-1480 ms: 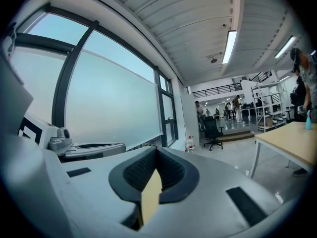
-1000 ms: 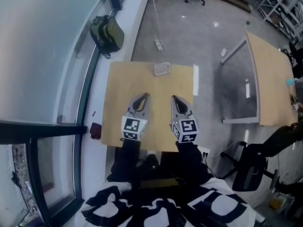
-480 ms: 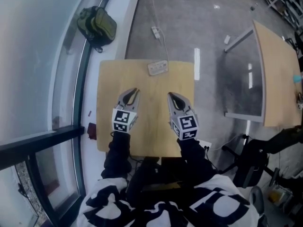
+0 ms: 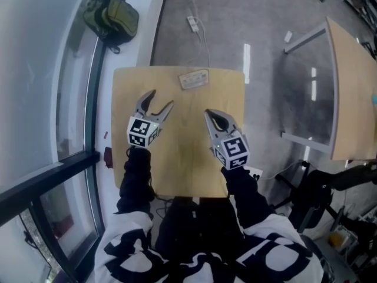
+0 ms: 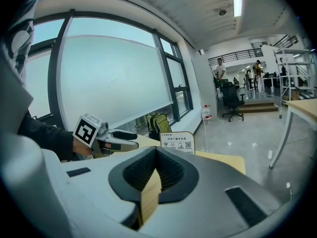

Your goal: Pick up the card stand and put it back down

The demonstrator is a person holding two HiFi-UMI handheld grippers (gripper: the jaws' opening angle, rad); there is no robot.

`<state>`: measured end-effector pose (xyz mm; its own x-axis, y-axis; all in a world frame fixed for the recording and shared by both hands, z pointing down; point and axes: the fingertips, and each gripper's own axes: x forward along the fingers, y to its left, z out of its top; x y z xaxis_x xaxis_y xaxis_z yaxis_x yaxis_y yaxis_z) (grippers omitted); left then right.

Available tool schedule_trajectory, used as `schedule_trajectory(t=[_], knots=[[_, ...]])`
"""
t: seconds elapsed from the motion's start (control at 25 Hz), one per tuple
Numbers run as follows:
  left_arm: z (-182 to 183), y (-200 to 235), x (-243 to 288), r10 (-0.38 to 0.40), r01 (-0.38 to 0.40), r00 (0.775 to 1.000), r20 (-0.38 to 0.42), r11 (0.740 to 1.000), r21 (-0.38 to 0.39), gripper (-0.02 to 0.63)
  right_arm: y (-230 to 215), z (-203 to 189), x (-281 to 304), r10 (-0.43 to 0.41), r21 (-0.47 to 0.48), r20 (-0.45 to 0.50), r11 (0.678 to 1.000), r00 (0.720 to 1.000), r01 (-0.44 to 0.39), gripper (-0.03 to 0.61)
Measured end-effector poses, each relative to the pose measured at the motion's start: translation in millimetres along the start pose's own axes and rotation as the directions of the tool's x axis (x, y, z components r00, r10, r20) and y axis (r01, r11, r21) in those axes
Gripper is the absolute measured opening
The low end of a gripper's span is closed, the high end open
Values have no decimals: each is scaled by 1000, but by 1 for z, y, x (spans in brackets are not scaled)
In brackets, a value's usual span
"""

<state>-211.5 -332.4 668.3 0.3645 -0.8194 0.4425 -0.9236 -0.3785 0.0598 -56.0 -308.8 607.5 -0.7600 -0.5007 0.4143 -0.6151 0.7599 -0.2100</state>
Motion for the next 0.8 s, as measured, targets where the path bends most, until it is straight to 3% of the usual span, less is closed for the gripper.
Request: schedule_trajectory(t=[0.28, 0.44, 0.8], knots=[[18, -7, 55, -169, 168, 983, 68, 985, 21, 325, -19, -13, 18, 27, 12, -14, 1000, 1000, -27, 12], [25, -19, 85, -266, 263, 962, 56, 963, 55, 325, -26, -15, 27, 48, 14, -6, 999, 999, -48, 12], [31, -37, 129, -403, 399, 914, 48, 914, 77, 318, -48, -15, 29, 34, 27, 3, 999, 999, -35, 12]])
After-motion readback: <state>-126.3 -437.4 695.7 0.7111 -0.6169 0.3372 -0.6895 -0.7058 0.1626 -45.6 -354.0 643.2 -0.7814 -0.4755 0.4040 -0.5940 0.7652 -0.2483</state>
